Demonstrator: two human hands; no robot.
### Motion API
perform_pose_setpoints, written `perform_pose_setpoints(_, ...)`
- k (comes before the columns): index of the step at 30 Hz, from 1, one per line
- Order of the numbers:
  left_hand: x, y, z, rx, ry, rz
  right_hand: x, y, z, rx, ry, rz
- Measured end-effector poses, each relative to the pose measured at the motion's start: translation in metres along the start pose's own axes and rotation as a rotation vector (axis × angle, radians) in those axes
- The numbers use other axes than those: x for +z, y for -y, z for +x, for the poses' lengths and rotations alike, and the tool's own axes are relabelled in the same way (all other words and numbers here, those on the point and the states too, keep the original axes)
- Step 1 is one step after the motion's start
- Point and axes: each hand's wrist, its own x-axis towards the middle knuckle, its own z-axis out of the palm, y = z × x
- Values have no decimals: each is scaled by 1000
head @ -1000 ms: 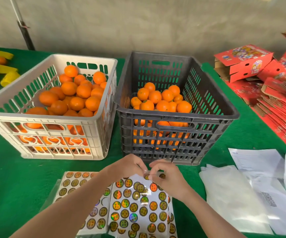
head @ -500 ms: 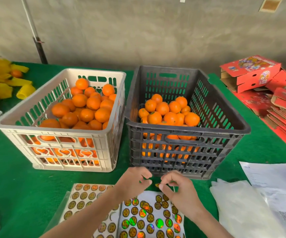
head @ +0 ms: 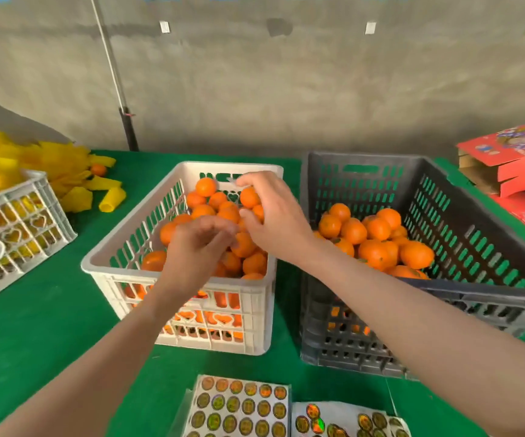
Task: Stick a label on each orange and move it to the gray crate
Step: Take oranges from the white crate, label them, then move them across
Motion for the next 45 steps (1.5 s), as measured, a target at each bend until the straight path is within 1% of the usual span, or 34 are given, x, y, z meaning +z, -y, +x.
perform_pose_setpoints(2, -22, 13, 27, -37, -44, 27, 18, -19, 20, 53, 154, -91)
perform_pose_setpoints(5, -48, 40, 68, -127, -90, 74, 43, -42, 43, 87, 308, -253)
perform_pose_setpoints(8, -61, 77, 104, -217, -72, 262, 68, -59, 53, 123, 404, -388)
perform_pose_setpoints(9, -61, 89, 115, -238, -37, 328, 75, -63, 55, 132, 421, -413)
perform_pose_setpoints(11, -57, 113, 136, -260, 93, 455, 86, -72, 55, 142, 442, -421)
perform_pose_setpoints(12, -54, 123, 145, -268, 195, 556, 89, -76, 56, 145, 449, -414)
perform_pose_setpoints(14, -43, 140, 157, -267, 464, 865, 90, -85, 57, 148, 463, -403)
perform_pose_setpoints(16, -35, 160, 160, -284, 709, 1121, 90, -91, 56, 170, 470, -373)
perform_pose_setpoints(18, -30, 185, 155, -244, 868, 1357, 90, -94, 55, 183, 469, -345)
perform_pose_setpoints(19, -29, 196, 153, -213, 893, 1462, 90, -95, 55, 188, 470, -331)
perform_pose_setpoints(21, -26, 208, 150, -177, 850, 1577, 89, -96, 56, 200, 481, -308)
perform_pose_setpoints(24, -21, 206, 152, -192, 821, 1580, 87, -96, 58, 221, 480, -289)
perform_pose_setpoints(26, -21, 197, 154, -260, 760, 1445, 86, -95, 58, 228, 398, -253)
perform_pose_setpoints(27, -23, 190, 156, -333, 698, 1301, 85, -95, 58, 238, 324, -219)
perform_pose_setpoints(28, -27, 182, 159, -425, 605, 1076, 84, -95, 60, 253, 234, -176)
perform_pose_setpoints(30, -36, 159, 160, -603, 408, 463, 80, -96, 64, 298, 53, -83)
perform_pose_setpoints(31, -39, 144, 157, -630, 348, 162, 76, -95, 66, 335, -29, -32)
perform_pose_setpoints(32, -41, 131, 151, -599, 320, -39, 72, -93, 67, 379, -106, 31)
perform_pose_setpoints(33, -42, 118, 144, -547, 311, -162, 67, -92, 68, 425, -173, 97)
perform_pose_setpoints(35, -40, 95, 127, -449, 313, -311, 56, -86, 71, 530, -229, 223)
perform_pose_setpoints(36, -38, 85, 118, -416, 309, -360, 50, -81, 73, 595, -215, 310)
perform_pose_setpoints(38, -34, 67, 104, -382, 299, -455, 35, -66, 72, 730, -127, 572)
perform_pose_setpoints(39, -33, 59, 98, -380, 298, -525, 27, -57, 68, 755, -62, 675)
perform_pose_setpoints(40, -31, 51, 92, -390, 301, -609, 18, -49, 61, 742, 8, 733)
perform_pose_setpoints(42, -26, 35, 82, -427, 321, -762, 0, -33, 43, 667, 132, 761)
perform_pose_setpoints(45, -11, 13, 65, -512, 371, -978, -27, -11, 18, 604, 203, 723)
